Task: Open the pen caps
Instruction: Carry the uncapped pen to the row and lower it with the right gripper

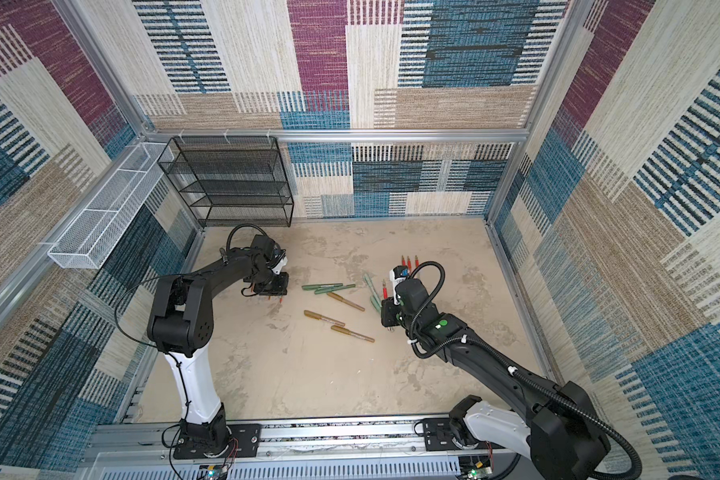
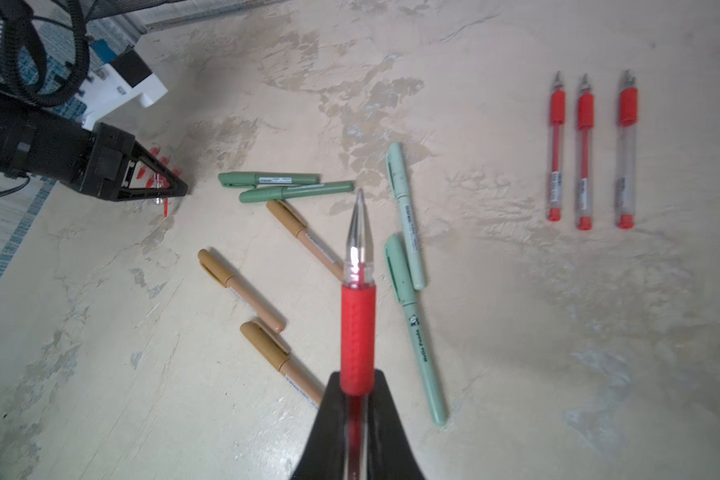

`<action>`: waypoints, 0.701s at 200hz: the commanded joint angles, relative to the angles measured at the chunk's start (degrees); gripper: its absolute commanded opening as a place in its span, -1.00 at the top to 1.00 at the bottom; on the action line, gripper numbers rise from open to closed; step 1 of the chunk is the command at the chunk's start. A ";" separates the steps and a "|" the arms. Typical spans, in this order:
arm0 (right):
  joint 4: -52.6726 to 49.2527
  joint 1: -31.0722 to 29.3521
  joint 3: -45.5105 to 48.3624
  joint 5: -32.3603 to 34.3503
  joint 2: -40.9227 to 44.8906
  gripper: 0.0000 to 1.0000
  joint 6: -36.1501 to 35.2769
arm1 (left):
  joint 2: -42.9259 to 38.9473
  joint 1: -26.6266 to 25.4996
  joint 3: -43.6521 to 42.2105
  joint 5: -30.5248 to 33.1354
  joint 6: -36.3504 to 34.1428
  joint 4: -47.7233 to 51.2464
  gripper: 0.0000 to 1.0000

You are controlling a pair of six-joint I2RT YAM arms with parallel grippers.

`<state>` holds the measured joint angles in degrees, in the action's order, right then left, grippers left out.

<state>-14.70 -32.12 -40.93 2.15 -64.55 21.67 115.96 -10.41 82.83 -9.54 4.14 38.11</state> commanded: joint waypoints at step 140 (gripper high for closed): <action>-3.56 26.83 -22.61 -3.21 -29.57 0.90 -16.05 | -26.84 -0.40 -10.86 -3.25 0.23 -3.75 -0.35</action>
<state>-18.48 -7.29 -60.69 -0.01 -89.47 8.73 95.18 -10.79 76.07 -11.11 4.99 37.78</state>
